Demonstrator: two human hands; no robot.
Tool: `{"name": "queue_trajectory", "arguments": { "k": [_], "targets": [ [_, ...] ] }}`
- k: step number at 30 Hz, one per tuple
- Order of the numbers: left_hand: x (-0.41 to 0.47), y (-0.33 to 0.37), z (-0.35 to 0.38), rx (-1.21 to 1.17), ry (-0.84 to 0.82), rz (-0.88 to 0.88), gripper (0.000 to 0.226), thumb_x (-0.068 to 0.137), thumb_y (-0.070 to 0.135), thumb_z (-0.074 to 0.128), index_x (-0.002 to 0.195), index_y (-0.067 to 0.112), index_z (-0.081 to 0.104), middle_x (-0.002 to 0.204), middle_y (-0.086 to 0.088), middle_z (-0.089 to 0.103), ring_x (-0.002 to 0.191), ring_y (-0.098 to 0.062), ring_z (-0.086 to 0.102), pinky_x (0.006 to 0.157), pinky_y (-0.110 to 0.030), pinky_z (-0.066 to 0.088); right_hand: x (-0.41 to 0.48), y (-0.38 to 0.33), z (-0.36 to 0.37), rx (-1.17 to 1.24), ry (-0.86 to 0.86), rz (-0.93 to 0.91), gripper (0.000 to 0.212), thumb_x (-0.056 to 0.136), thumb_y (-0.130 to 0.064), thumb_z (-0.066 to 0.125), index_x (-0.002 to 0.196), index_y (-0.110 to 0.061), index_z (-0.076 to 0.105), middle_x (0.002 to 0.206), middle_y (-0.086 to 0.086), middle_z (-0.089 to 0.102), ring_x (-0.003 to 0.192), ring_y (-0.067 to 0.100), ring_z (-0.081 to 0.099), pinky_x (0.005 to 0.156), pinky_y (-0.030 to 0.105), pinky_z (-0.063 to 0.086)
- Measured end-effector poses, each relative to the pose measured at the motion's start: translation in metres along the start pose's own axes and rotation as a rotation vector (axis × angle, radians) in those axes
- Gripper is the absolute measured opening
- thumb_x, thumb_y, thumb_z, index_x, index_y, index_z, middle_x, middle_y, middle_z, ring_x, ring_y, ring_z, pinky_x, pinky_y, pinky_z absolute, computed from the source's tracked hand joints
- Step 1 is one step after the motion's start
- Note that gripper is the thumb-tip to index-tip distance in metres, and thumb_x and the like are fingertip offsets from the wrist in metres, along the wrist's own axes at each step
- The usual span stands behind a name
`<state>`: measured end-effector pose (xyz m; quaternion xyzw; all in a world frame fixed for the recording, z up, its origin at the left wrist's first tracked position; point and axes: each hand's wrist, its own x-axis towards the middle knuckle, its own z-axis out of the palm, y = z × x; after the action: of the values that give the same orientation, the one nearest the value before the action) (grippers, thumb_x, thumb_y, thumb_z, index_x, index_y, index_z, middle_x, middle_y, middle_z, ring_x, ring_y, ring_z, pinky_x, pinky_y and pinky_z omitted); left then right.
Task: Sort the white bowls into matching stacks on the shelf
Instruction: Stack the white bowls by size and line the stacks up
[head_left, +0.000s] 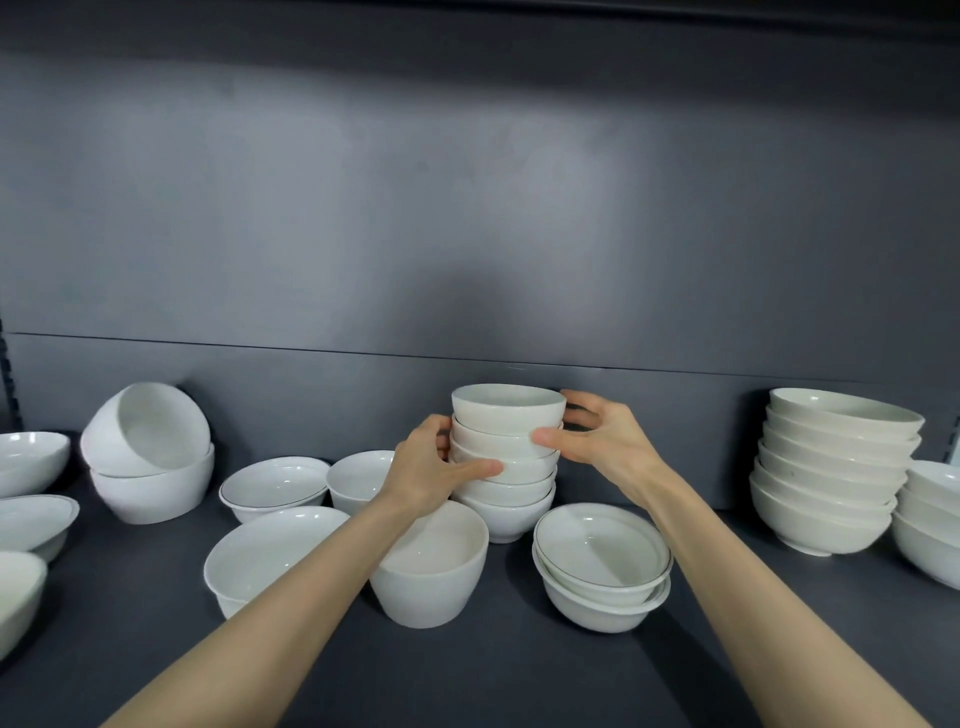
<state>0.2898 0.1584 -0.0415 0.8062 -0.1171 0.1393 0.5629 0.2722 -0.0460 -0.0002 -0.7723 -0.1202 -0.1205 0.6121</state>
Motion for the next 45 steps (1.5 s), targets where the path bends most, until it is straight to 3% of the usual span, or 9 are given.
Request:
{"name": "queue_trajectory", "arguments": {
  "k": [8,11,15,20,24,26,33,39,45],
  "targets": [
    [-0.005,0.009,-0.003,0.062,-0.054,-0.013,0.057,0.067,0.028,0.086,0.113,0.017,0.053,0.105,0.006,0.064,0.104,-0.019,0.062,0.093,-0.033,0.050,-0.003,-0.003,0.000,-0.026,-0.014,0.024,0.048,0.076,-0.007,0.078,0.116,-0.022,0.054,0.101,-0.009,0.066,0.097,0.016,0.065,0.091,0.039,0.054],
    [-0.006,0.015,-0.007,0.130,-0.082,-0.046,0.063,0.066,0.035,0.086,0.118,0.017,0.055,0.110,0.005,0.064,0.105,-0.017,0.060,0.092,-0.034,0.051,-0.004,-0.006,-0.002,-0.093,-0.038,0.054,0.059,0.077,-0.013,0.078,0.128,-0.019,0.050,0.104,-0.010,0.064,0.105,0.017,0.062,0.095,0.044,0.052],
    [-0.007,0.022,-0.010,0.244,-0.056,-0.078,0.056,0.063,0.041,0.086,0.103,0.011,0.062,0.092,-0.002,0.065,0.091,-0.021,0.061,0.083,-0.037,0.052,-0.006,-0.014,-0.004,-0.249,-0.031,0.061,0.074,0.075,-0.021,0.081,0.138,-0.011,0.044,0.119,0.002,0.062,0.110,0.020,0.060,0.087,0.037,0.054],
    [-0.014,0.040,-0.014,0.399,0.015,-0.045,0.041,0.071,0.033,0.080,0.097,0.006,0.065,0.091,-0.005,0.068,0.096,-0.025,0.062,0.084,-0.036,0.049,-0.013,-0.029,-0.011,-0.479,-0.042,0.013,0.046,0.078,-0.022,0.078,0.118,-0.016,0.057,0.115,0.007,0.066,0.103,0.020,0.062,0.089,0.035,0.052],
    [-0.025,0.065,-0.026,0.494,0.035,0.053,0.028,0.080,0.027,0.073,0.104,0.012,0.067,0.100,-0.003,0.069,0.104,-0.024,0.060,0.090,-0.032,0.046,-0.026,-0.045,-0.014,-0.668,-0.056,-0.059,0.044,0.081,-0.024,0.074,0.121,-0.009,0.062,0.115,0.004,0.065,0.110,0.015,0.057,0.087,0.023,0.042],
    [-0.034,0.079,-0.035,0.555,0.036,0.104,0.028,0.082,0.028,0.071,0.106,0.014,0.067,0.102,-0.002,0.069,0.106,-0.024,0.060,0.092,-0.033,0.046,-0.034,-0.056,-0.015,-0.726,-0.061,-0.091,0.037,0.083,-0.027,0.072,0.115,-0.009,0.065,0.113,0.003,0.066,0.110,0.019,0.058,0.087,0.025,0.043],
    [-0.093,0.117,-0.071,0.808,0.107,0.279,0.045,0.089,0.035,0.062,0.130,0.015,0.055,0.132,-0.003,0.059,0.124,-0.025,0.051,0.101,-0.040,0.040,-0.076,-0.093,-0.003,-0.858,-0.079,-0.229,0.041,0.087,-0.031,0.065,0.124,-0.013,0.059,0.126,0.009,0.060,0.120,0.027,0.051,0.099,0.044,0.043],
    [-0.166,0.119,-0.119,1.027,0.132,0.226,0.055,0.090,0.042,0.057,0.139,0.023,0.043,0.133,-0.007,0.052,0.129,-0.027,0.040,0.103,-0.039,0.031,-0.118,-0.108,0.042,-0.840,-0.109,-0.310,0.044,0.088,-0.029,0.064,0.128,-0.013,0.056,0.134,0.008,0.054,0.124,0.028,0.047,0.100,0.042,0.041],
    [-0.214,0.110,-0.177,1.148,0.182,0.178,0.059,0.087,0.047,0.059,0.139,0.023,0.043,0.132,-0.004,0.053,0.124,-0.027,0.044,0.104,-0.036,0.030,-0.146,-0.125,0.104,-0.810,-0.189,-0.370,0.046,0.090,-0.027,0.062,0.132,-0.012,0.052,0.138,0.006,0.049,0.125,0.024,0.046,0.100,0.037,0.040]
  ]
}}
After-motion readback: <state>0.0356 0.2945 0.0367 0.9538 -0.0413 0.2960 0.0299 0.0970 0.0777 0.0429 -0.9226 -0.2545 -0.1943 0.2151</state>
